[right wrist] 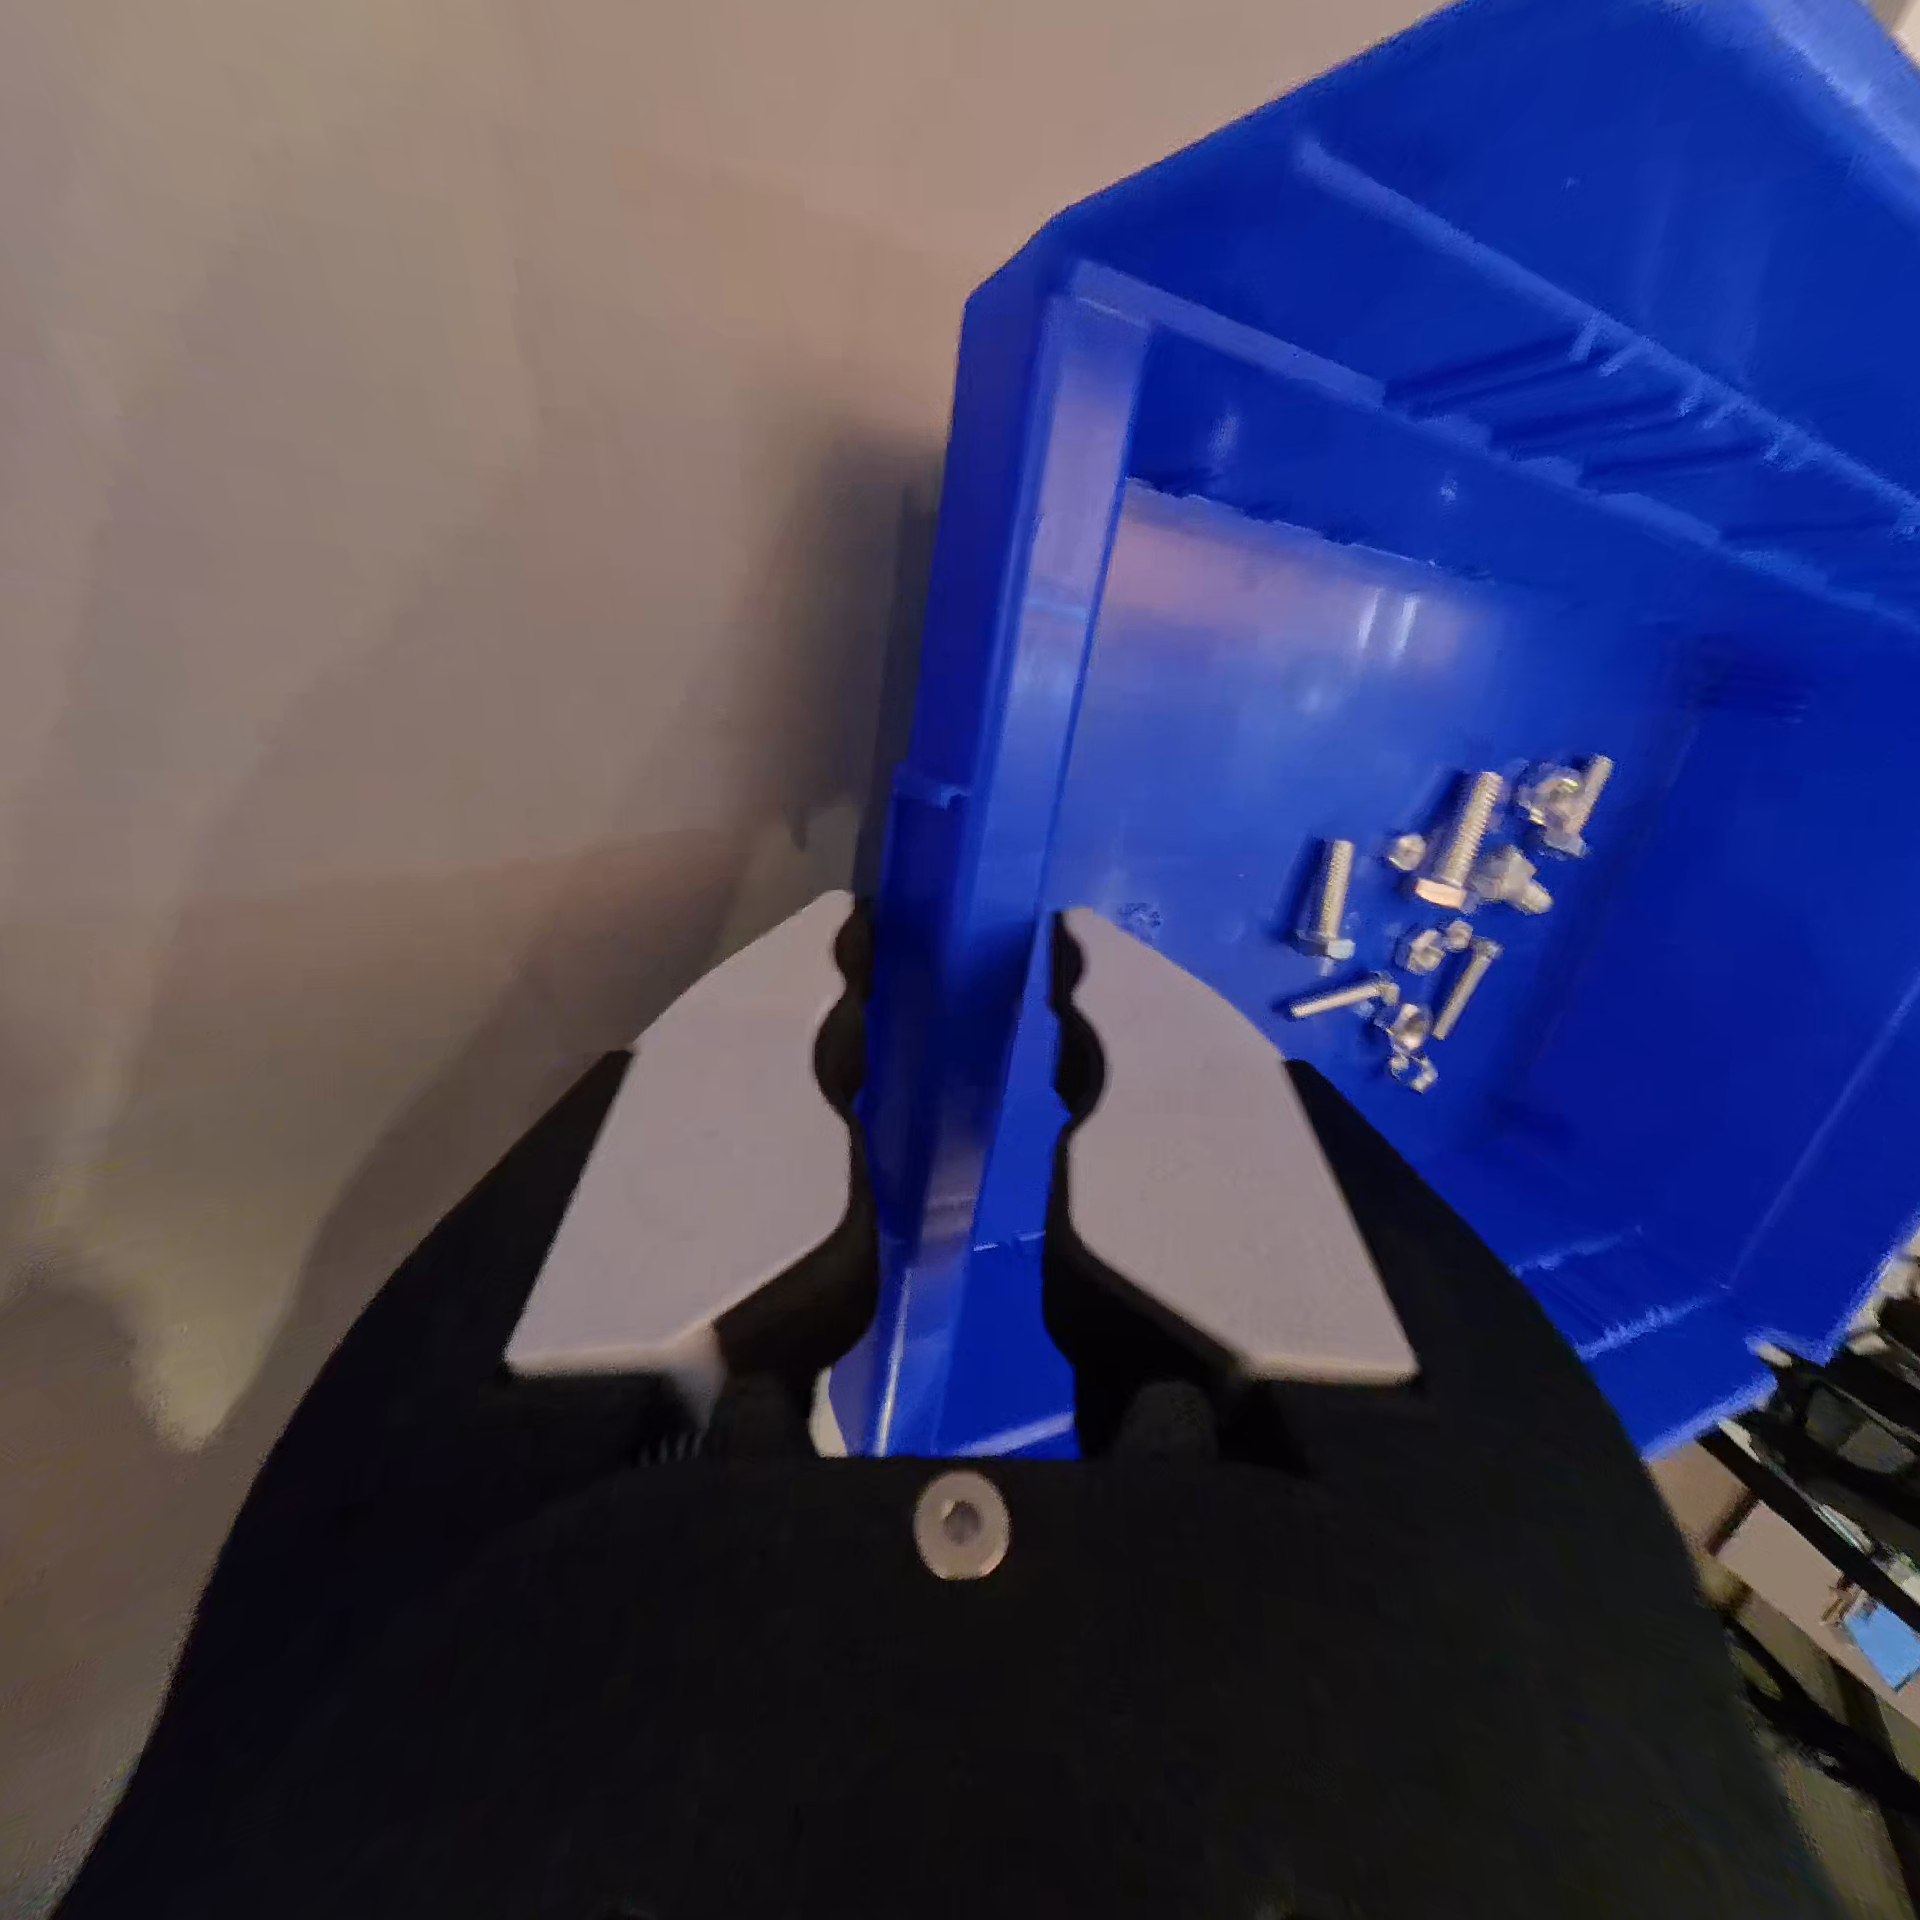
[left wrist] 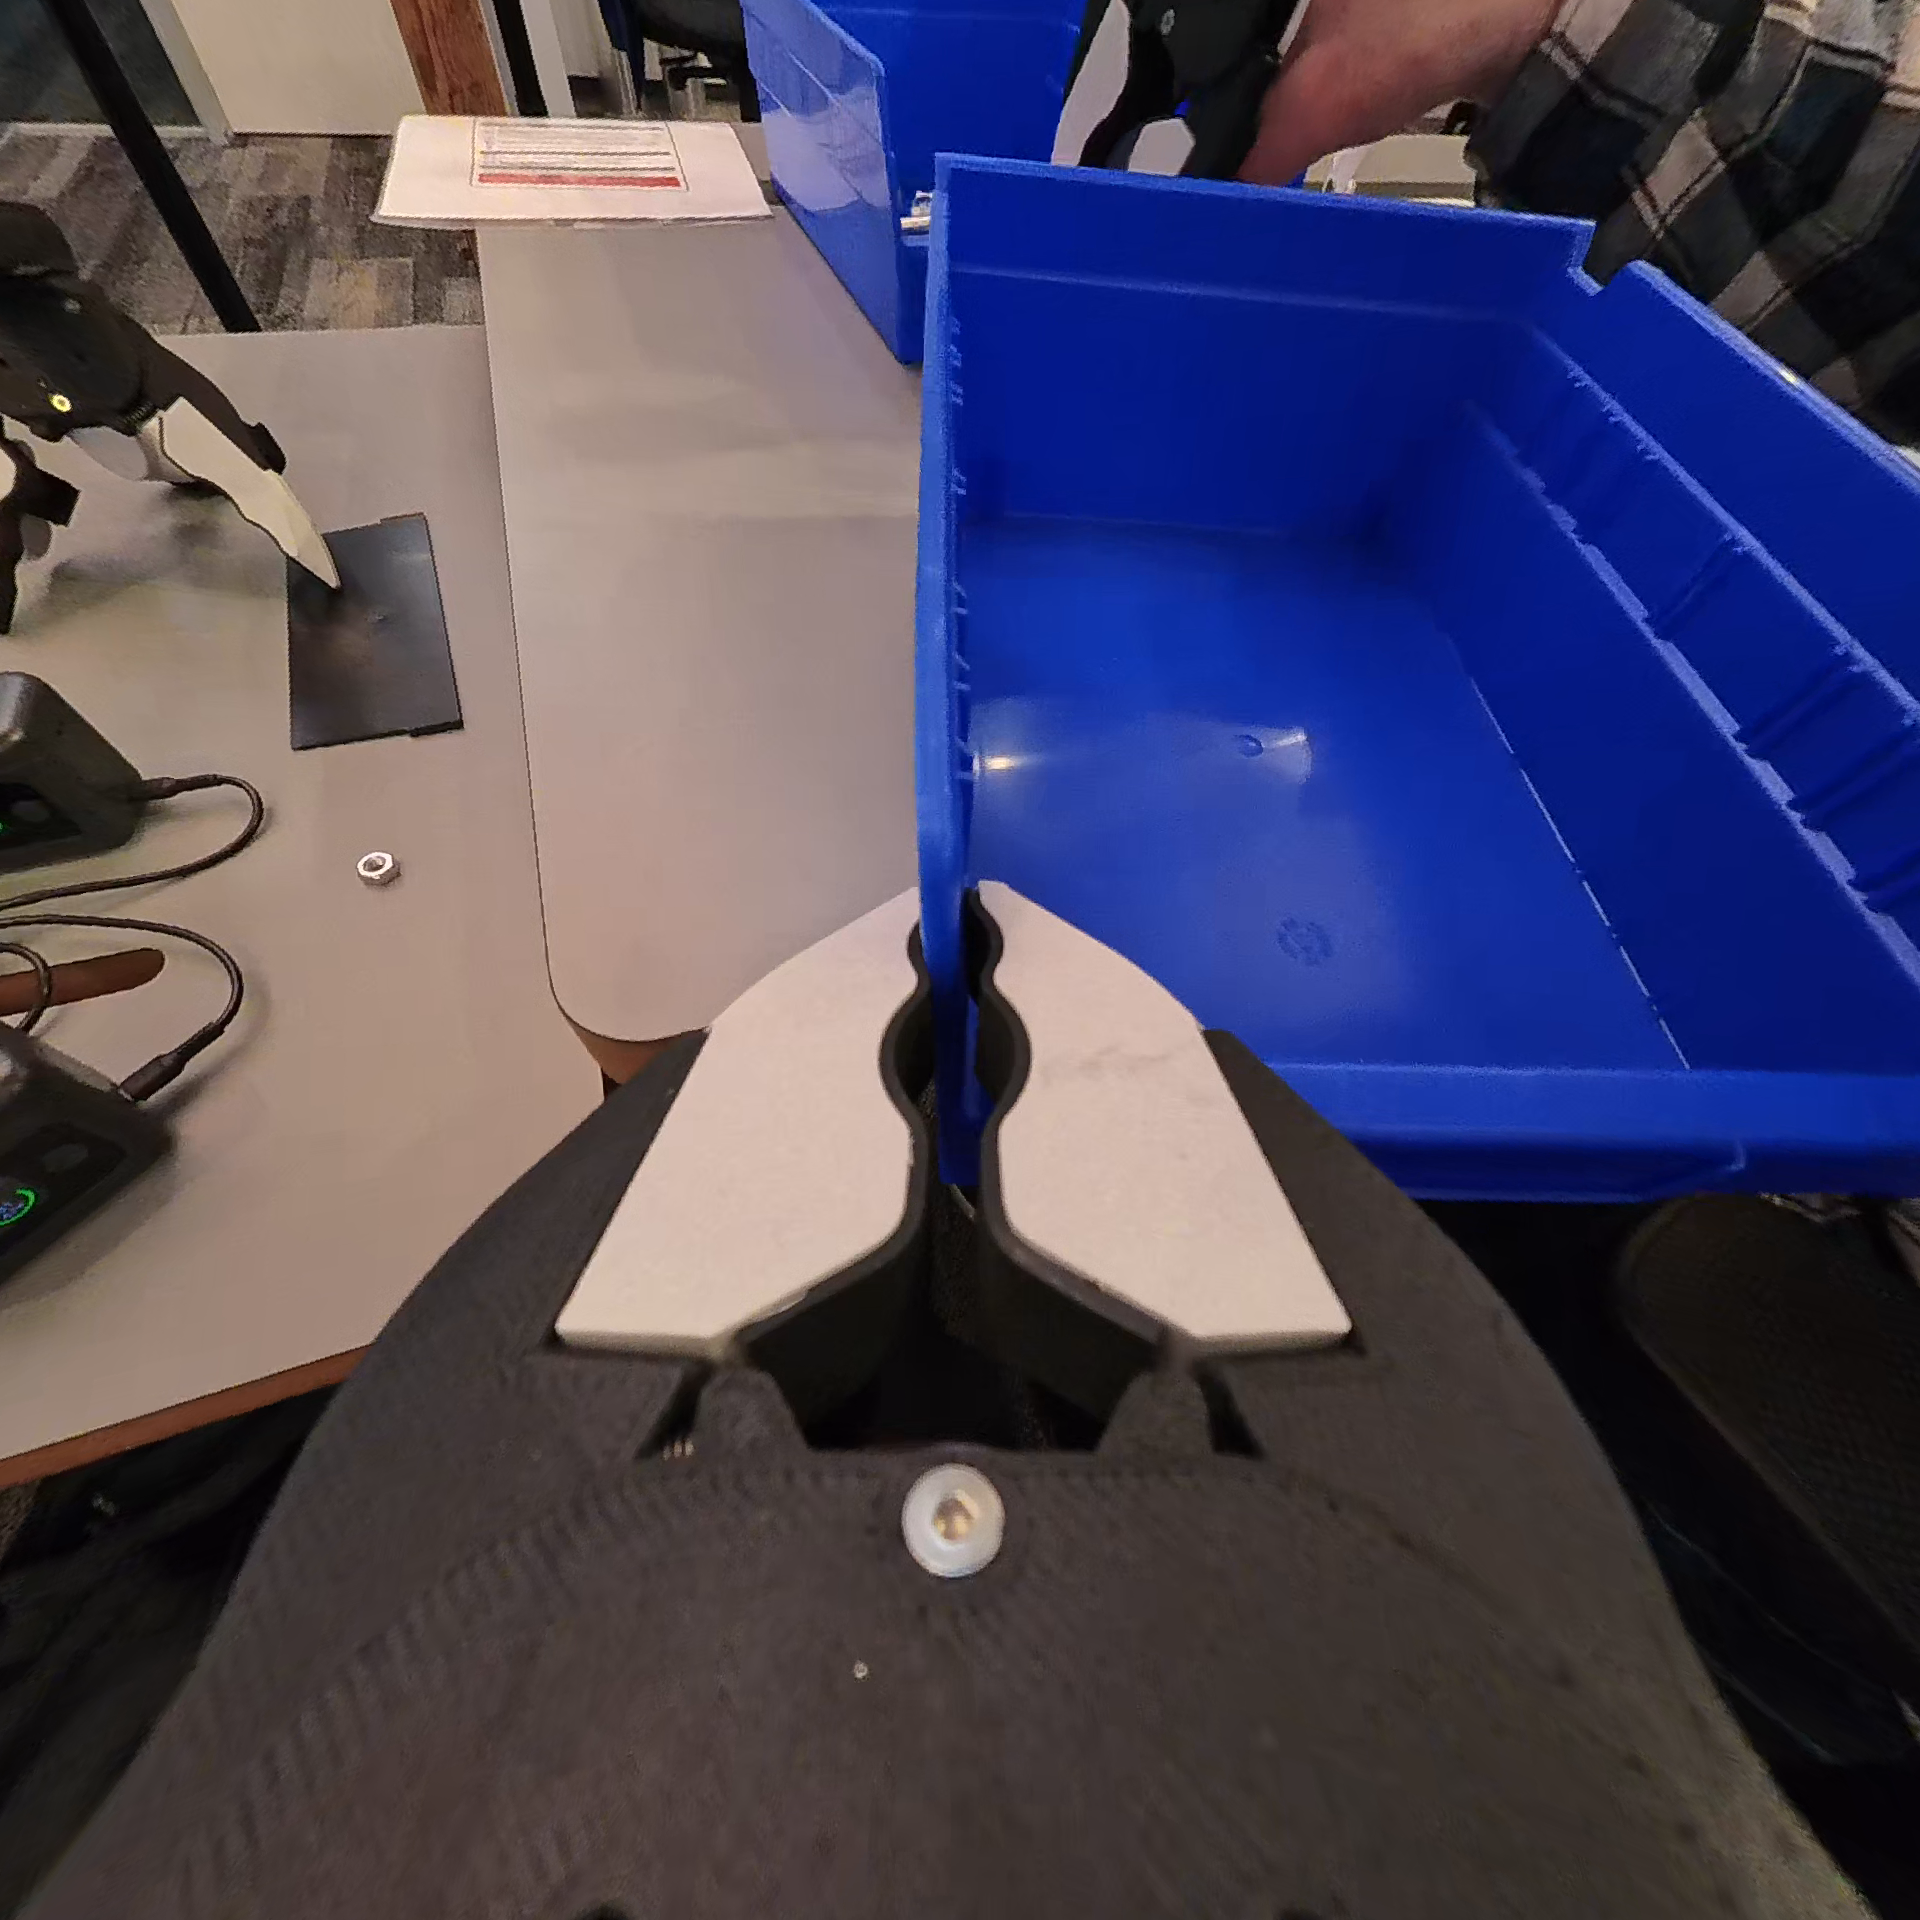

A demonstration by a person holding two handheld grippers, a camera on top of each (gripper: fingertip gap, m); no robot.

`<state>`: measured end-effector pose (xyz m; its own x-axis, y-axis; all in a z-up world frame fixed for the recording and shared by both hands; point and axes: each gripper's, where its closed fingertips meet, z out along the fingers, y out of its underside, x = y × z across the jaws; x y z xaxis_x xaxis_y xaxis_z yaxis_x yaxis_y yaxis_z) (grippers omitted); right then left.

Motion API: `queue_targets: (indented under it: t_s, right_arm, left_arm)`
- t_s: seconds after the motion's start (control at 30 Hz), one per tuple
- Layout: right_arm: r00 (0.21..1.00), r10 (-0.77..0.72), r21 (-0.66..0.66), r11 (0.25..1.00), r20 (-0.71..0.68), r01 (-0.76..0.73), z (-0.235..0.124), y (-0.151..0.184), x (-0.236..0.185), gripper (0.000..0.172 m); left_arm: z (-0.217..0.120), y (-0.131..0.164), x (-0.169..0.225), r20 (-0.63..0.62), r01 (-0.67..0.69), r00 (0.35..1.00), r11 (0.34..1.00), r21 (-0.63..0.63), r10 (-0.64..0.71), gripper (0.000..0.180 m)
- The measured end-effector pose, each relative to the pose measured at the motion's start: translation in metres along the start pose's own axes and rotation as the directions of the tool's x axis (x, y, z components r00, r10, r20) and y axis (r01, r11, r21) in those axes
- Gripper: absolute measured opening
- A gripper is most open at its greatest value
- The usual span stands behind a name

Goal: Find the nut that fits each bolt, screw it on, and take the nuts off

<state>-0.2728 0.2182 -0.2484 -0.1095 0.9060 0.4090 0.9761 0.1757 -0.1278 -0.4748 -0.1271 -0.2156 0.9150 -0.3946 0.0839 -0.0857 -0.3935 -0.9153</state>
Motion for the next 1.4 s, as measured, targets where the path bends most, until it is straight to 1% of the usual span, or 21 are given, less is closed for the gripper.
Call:
queue_targets:
  t_s: [0.03, 0.07, 0.1, 0.17, 0.23, 0.3, 0.43, 0.57, 0.73, 0.83, 0.9, 1.1, 1.17, 1.27, 1.37, 1.4]
  right_arm:
    - [0.999, 0.01, 0.012, 1.0, -0.03, -0.01, -0.003, 0.0, 0.003, 0.067]
    - [0.999, 0.027, 0.043, 0.999, -0.044, -0.025, -0.008, -0.001, 0.003, 0.079]
    - [0.999, 0.041, 0.087, 0.995, -0.028, -0.039, -0.017, -0.003, -0.002, 0.079]
    - [0.997, 0.069, 0.175, 0.982, 0.015, -0.071, -0.039, -0.002, -0.013, 0.068]
    - [0.992, 0.099, 0.256, 0.96, 0.076, -0.115, -0.063, 0.006, -0.024, 0.058]
    - [0.98, 0.133, 0.33, 0.927, 0.149, -0.176, -0.088, 0.021, -0.034, 0.047]
    - [0.959, 0.199, 0.382, 0.886, 0.201, -0.264, -0.126, 0.077, -0.045, 0.047]
    - [0.931, 0.256, 0.419, 0.839, 0.26, -0.347, -0.159, 0.135, -0.062, 0.045]
    - [0.911, 0.297, 0.449, 0.798, 0.286, -0.401, -0.194, 0.201, -0.088, 0.048]
    - [0.888, 0.35, 0.469, 0.757, 0.297, -0.455, -0.212, 0.24, -0.099, 0.048]
    - [0.873, 0.397, 0.47, 0.736, 0.282, -0.486, -0.222, 0.269, -0.104, 0.049]
    - [0.801, 0.549, 0.519, 0.625, 0.24, -0.583, -0.255, 0.352, -0.121, 0.053]
    - [0.762, 0.611, 0.515, 0.592, 0.216, -0.62, -0.264, 0.382, -0.128, 0.058]
    - [0.692, 0.705, 0.499, 0.549, 0.154, -0.67, -0.267, 0.427, -0.139, 0.059]
    - [0.614, 0.775, 0.498, 0.477, 0.15, -0.724, -0.266, 0.457, -0.155, 0.062]
    - [0.583, 0.802, 0.506, 0.453, 0.128, -0.734, -0.264, 0.466, -0.157, 0.069]
  left_arm:
    - [0.0, 0.0, 0.0, 0.001, -0.001, 1.0, 1.0, -0.002, 0.001, 0.002]
    - [0.001, -0.001, 0.001, -0.001, -0.002, 1.0, 1.0, -0.004, 0.002, 0.002]
    - [0.003, -0.001, 0.003, -0.007, -0.003, 1.0, 1.0, -0.005, 0.003, 0.002]
    - [0.009, -0.003, 0.008, -0.027, -0.009, 1.0, 1.0, -0.013, 0.009, 0.002]
    - [0.016, -0.006, 0.013, -0.047, -0.021, 0.999, 0.999, -0.037, 0.019, 0.002]
    - [0.024, -0.008, 0.02, -0.073, -0.015, 0.997, 0.997, -0.078, 0.009, 0.002]
    - [0.046, -0.015, 0.036, -0.134, -0.054, 0.99, 0.984, -0.171, 0.031, 0.002]
    - [0.081, -0.027, 0.061, -0.212, -0.125, 0.974, 0.964, -0.234, 0.075, 0.002]
    - [0.137, -0.045, 0.107, -0.331, -0.228, 0.935, 0.933, -0.279, 0.13, 0.002]
    - [0.173, -0.057, 0.14, -0.383, -0.264, 0.914, 0.912, -0.313, 0.133, 0.002]
    - [0.199, -0.066, 0.165, -0.41, -0.268, 0.904, 0.91, -0.317, 0.124, 0.003]
    - [0.275, -0.093, 0.235, -0.47, -0.321, 0.869, 0.9, -0.295, 0.156, 0.002]
    - [0.299, -0.101, 0.258, -0.486, -0.346, 0.856, 0.893, -0.289, 0.175, 0.002]
    - [0.333, -0.112, 0.298, -0.528, -0.383, 0.826, 0.884, -0.269, 0.198, 0.002]
    - [0.365, -0.123, 0.335, -0.556, -0.418, 0.801, 0.873, -0.252, 0.223, 0.002]
    - [0.376, -0.127, 0.347, -0.565, -0.409, 0.798, 0.877, -0.251, 0.21, 0.002]
